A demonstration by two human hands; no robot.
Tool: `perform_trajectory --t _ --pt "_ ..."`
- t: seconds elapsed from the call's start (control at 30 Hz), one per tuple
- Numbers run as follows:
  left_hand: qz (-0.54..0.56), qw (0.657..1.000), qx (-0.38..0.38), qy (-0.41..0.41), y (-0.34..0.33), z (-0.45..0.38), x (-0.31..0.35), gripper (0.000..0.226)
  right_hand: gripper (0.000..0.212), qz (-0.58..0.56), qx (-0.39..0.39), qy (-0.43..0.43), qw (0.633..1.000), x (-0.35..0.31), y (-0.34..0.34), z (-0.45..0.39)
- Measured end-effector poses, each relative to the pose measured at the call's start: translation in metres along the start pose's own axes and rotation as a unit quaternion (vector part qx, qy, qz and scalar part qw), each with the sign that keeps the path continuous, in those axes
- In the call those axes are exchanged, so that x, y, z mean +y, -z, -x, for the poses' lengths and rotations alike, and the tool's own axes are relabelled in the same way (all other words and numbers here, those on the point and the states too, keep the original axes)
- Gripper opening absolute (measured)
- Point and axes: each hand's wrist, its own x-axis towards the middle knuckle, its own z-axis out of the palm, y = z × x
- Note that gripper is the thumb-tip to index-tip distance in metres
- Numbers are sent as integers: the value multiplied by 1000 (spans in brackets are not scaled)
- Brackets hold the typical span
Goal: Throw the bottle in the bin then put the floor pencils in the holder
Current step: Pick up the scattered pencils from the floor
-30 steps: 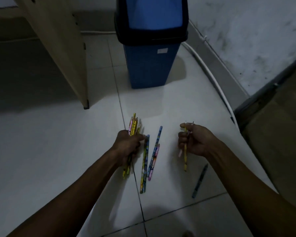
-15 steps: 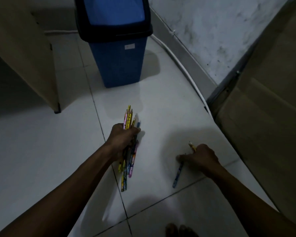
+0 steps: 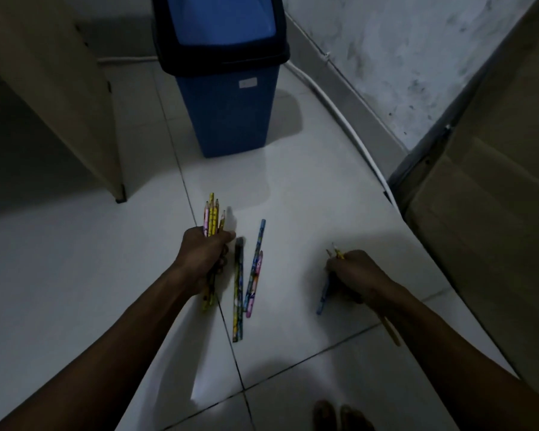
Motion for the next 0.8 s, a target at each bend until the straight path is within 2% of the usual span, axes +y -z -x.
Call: perform_trajectory --t 0.13,0.23,0.37,0.53,0.8 --pt "9 1000 18 4 11 3 -6 14 17 -161 -35 -5 986 -31 -25 6" --pt "18 999 26 10 21 6 -12 14 21 -222 -37 -5 974 -46 -49 3" --pt "25 999 41 19 31 8 -19 14 26 -168 -34 29 985 -49 -76 -2" --pt "38 998 45 24 38 10 -27 16 38 -11 -35 147 988 -34 -97 -3" --pt "32 998 39 23 36 6 -31 18 39 41 12 147 988 -26 -91 -7"
